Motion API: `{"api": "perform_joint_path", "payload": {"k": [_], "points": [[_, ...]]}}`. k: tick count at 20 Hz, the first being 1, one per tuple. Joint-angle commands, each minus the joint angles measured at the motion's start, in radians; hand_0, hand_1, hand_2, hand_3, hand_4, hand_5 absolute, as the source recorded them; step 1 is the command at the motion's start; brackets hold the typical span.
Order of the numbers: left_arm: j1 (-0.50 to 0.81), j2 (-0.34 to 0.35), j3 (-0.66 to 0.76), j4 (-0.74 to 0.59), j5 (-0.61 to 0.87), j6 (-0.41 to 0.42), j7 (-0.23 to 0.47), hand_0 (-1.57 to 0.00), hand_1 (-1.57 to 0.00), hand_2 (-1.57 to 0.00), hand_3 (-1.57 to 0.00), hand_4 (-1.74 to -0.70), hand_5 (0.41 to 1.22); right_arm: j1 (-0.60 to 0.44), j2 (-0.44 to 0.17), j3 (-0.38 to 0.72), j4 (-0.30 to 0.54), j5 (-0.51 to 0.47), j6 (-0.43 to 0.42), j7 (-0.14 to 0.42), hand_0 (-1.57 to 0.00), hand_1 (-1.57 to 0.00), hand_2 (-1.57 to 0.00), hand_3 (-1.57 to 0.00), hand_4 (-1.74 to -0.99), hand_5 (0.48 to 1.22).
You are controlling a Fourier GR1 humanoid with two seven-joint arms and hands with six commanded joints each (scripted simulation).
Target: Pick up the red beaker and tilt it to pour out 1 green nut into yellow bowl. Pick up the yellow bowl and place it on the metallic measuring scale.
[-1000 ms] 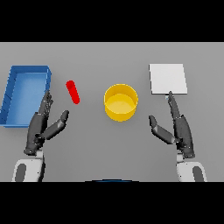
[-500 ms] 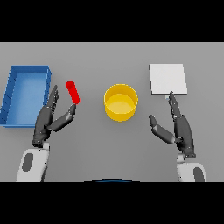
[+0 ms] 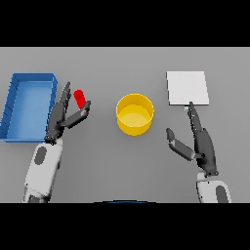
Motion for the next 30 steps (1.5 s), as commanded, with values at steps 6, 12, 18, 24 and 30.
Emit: {"api": "perform_joint_path", "payload": {"k": [6,12,18,24,30], "points": [[-0.115,-0.008,0.013,0.163,-0.040,0.043,-0.092,0.00,0.00,0.00,0.00,-1.24,0.657,-0.006,-0.009,-0.003,-0.005,-0.004,0.008,0.005,0.00,0.00,0.00,0.00,-1.250,0.683],[-0.219,-0.011,0.035,0.301,-0.056,0.072,-0.136,0.00,0.00,0.00,0.00,-1.26,0.684,0.011,-0.012,-0.013,-0.011,-0.021,0.013,0.005,0.00,0.00,0.00,0.00,-1.261,0.690],[-0.269,-0.042,0.074,0.393,-0.051,0.143,-0.198,-0.77,-0.80,-0.79,-0.58,-1.48,0.933,0.013,-0.004,0.002,-0.018,0.008,-0.002,0.003,0.00,0.00,0.00,0.00,-1.245,0.692],[-0.273,-0.061,0.087,0.408,-0.030,0.141,-0.270,-1.36,-1.37,-1.37,-1.28,-1.63,1.125,-0.001,-0.007,-0.006,-0.008,0.000,-0.001,0.004,0.00,0.00,0.00,0.00,-1.219,0.680],[-0.294,-0.025,0.061,0.323,-0.046,0.152,-0.208,-1.52,-1.52,-1.52,-1.49,-1.71,1.125,-0.015,-0.009,-0.001,0.007,0.035,-0.022,-0.013,0.00,0.00,0.00,0.00,-1.141,0.660]]}}
